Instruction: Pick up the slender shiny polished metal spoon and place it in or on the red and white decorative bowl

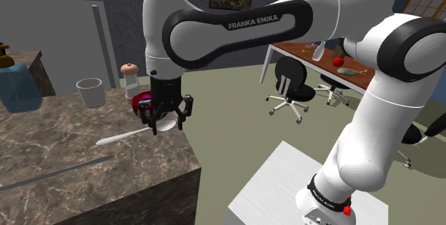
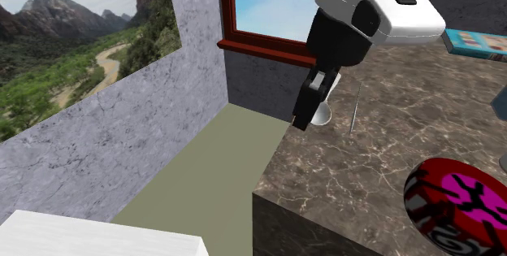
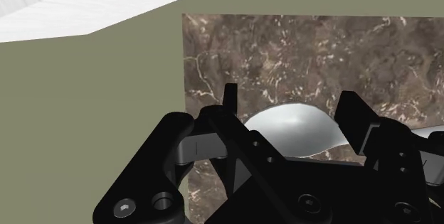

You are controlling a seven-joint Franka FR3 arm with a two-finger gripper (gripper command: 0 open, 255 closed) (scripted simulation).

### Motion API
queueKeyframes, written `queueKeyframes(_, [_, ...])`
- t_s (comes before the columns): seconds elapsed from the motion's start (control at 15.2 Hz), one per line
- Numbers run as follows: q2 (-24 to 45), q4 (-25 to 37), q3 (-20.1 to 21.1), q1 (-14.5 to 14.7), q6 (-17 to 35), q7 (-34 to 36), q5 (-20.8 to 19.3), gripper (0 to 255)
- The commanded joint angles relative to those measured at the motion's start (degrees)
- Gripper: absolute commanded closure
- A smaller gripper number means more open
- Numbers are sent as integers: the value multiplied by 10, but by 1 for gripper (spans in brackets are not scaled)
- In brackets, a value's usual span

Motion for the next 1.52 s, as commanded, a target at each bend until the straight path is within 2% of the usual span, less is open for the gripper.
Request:
queueKeyframes(0.0, [-1, 15, 0, 0, -17, 1, 0, 255])
queueKeyframes(0.2, [-4, 33, 0, -1, -36, 3, 1, 255])
queueKeyframes(0.79, [94, 166, -41, -39, -91, -71, -43, 255])
queueKeyframes(1.12, [170, 279, -61, -50, -137, -106, -71, 255])
queueKeyframes(1.45, [271, 443, -80, -47, -205, -141, -100, 255])
